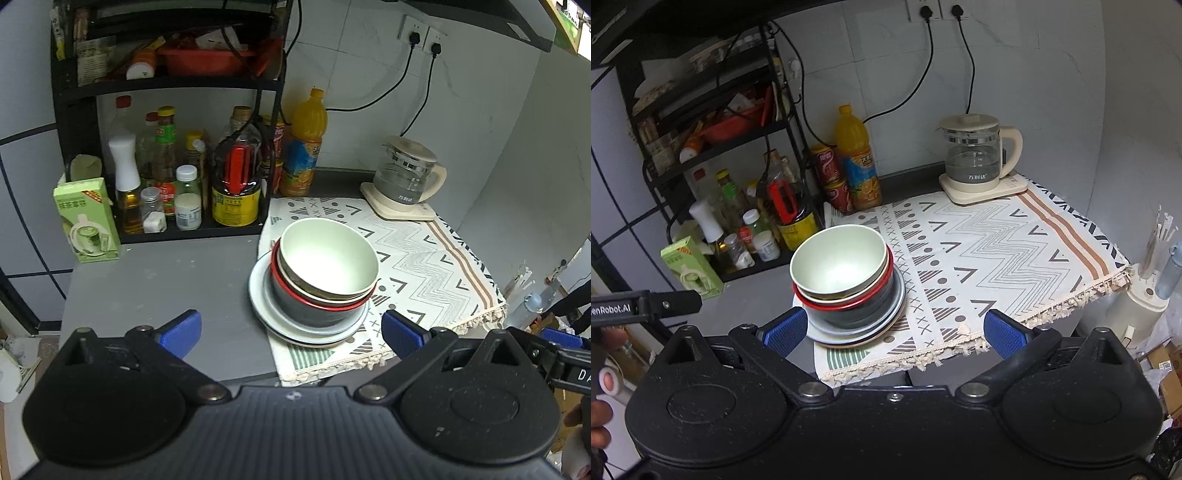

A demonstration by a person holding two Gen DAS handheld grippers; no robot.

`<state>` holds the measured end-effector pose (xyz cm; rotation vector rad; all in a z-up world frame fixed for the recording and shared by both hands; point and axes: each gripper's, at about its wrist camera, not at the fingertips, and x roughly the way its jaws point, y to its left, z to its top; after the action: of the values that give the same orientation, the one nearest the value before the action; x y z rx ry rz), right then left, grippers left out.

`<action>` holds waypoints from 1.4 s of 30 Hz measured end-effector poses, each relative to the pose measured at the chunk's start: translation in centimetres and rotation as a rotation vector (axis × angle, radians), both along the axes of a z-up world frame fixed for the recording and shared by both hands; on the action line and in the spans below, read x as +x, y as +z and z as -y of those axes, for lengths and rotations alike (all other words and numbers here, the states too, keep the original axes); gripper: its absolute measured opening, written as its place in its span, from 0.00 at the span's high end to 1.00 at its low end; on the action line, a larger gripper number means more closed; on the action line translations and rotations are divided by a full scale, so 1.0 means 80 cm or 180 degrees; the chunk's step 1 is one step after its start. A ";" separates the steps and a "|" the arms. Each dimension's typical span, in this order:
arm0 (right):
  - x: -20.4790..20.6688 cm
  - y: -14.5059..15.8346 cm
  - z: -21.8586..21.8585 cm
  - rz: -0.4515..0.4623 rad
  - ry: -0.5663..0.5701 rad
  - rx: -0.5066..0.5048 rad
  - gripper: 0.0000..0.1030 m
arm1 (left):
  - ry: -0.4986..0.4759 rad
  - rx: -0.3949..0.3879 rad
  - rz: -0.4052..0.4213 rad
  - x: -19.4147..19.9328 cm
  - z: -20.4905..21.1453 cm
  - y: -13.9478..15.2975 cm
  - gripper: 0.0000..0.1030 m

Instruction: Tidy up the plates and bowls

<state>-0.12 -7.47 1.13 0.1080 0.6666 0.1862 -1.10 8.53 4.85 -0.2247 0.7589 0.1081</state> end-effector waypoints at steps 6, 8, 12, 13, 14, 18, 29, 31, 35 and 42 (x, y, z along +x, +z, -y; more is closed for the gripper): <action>-0.001 -0.006 0.002 -0.0019 0.0003 0.0049 0.00 | 0.0012 0.0015 0.0008 -0.011 -0.004 0.000 0.01; -0.002 -0.006 0.001 -0.0019 0.0008 0.0045 0.00 | 0.0019 -0.0006 -0.0010 -0.012 -0.005 -0.001 0.01; -0.002 -0.007 0.002 -0.0034 0.0041 0.0074 0.00 | 0.0013 -0.0071 -0.0041 -0.013 -0.007 -0.003 0.01; -0.002 -0.008 0.003 -0.0046 0.0044 0.0086 0.00 | 0.0017 -0.0070 -0.0046 -0.014 -0.007 -0.004 0.01; -0.002 -0.008 0.003 -0.0051 0.0041 0.0097 0.00 | 0.0023 -0.0072 -0.0048 -0.014 -0.007 -0.004 0.01; -0.002 -0.007 0.005 -0.0039 0.0051 0.0104 0.00 | 0.0010 -0.0069 -0.0052 -0.015 -0.007 -0.005 0.01; -0.005 -0.007 0.004 -0.0044 0.0030 0.0135 0.00 | -0.0038 -0.0051 -0.0086 -0.013 -0.004 -0.010 0.01; -0.006 -0.008 0.004 -0.0047 0.0025 0.0136 0.00 | -0.0048 -0.0047 -0.0091 -0.013 -0.003 -0.010 0.01; -0.006 -0.007 0.004 -0.0038 0.0028 0.0136 0.00 | -0.0047 -0.0042 -0.0089 -0.014 -0.002 -0.009 0.01; -0.005 -0.007 0.003 -0.0027 0.0014 0.0131 0.00 | -0.0078 -0.0012 -0.0094 -0.012 -0.002 -0.009 0.01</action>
<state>-0.56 -7.73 0.59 0.1470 0.6717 0.2038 -2.08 8.66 4.11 -0.2176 0.7911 0.0871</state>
